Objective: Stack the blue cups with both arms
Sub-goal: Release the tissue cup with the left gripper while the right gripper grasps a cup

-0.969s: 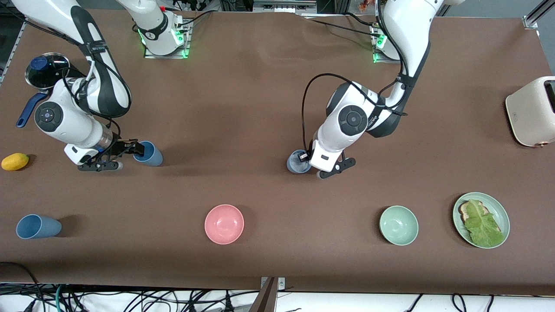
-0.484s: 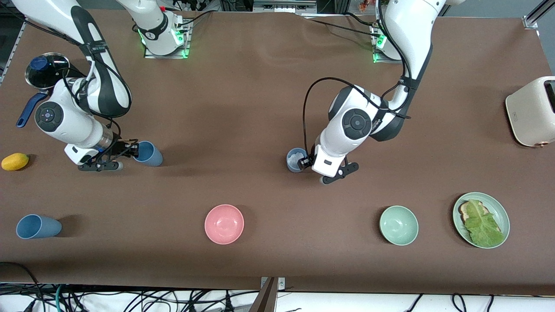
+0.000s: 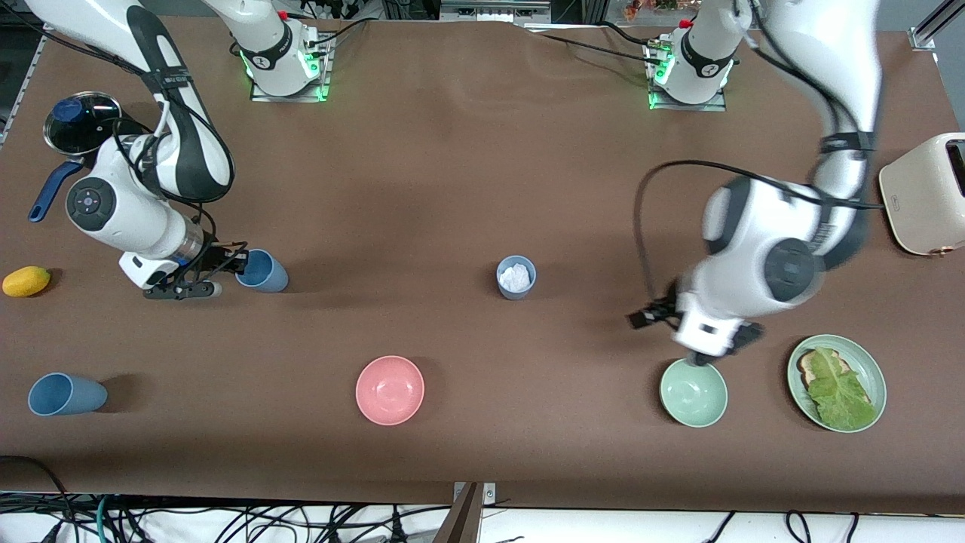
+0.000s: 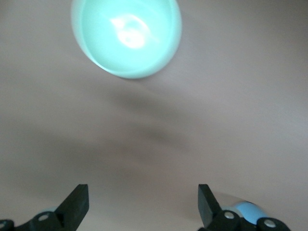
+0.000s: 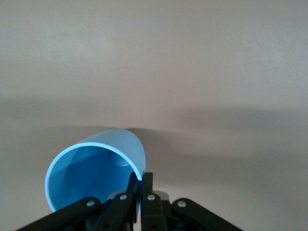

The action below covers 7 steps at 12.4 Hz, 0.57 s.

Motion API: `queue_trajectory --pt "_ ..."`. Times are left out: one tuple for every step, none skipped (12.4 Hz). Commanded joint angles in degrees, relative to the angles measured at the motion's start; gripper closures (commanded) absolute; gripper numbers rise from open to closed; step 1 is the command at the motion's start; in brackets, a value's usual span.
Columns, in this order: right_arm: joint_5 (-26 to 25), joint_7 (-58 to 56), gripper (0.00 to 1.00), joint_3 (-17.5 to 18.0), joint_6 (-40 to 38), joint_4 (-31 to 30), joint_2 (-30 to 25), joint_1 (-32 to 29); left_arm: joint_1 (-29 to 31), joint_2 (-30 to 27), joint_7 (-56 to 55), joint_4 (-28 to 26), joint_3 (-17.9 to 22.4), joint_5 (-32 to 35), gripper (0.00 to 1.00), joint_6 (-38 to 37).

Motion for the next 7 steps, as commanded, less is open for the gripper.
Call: queue_trajectory --pt "0.96 3.07 1.00 0.50 -8.44 7.97 0.03 1.68 6.14 -0.50 9.30 0.53 -0.91 6.67 0.00 -2.10" --pt "0.96 3.95 1.00 0.50 -11.08 11.22 1.08 2.30 8.24 -0.50 11.16 0.44 -0.83 8.71 0.00 -2.10" --pt "1.74 4.74 1.00 0.50 -14.42 15.17 2.13 3.43 10.44 -0.76 13.27 0.44 -1.00 9.08 0.00 -2.36" --pt "3.49 6.49 1.00 0.50 -18.02 19.91 3.71 4.49 11.25 -1.89 16.08 0.53 -0.91 9.09 0.00 -4.02" --pt "4.81 8.77 1.00 0.50 -21.53 24.48 5.55 5.89 12.56 -2.60 19.24 0.96 -1.00 8.65 0.00 -6.39" --pt "5.26 12.01 1.00 0.50 -23.83 28.44 7.31 7.47 13.36 -2.70 21.18 2.18 -1.00 8.65 0.00 -8.58" --pt "5.27 15.35 1.00 0.50 -25.33 31.18 8.63 9.40 13.45 -3.22 21.90 2.89 -1.00 8.73 0.00 -10.96"
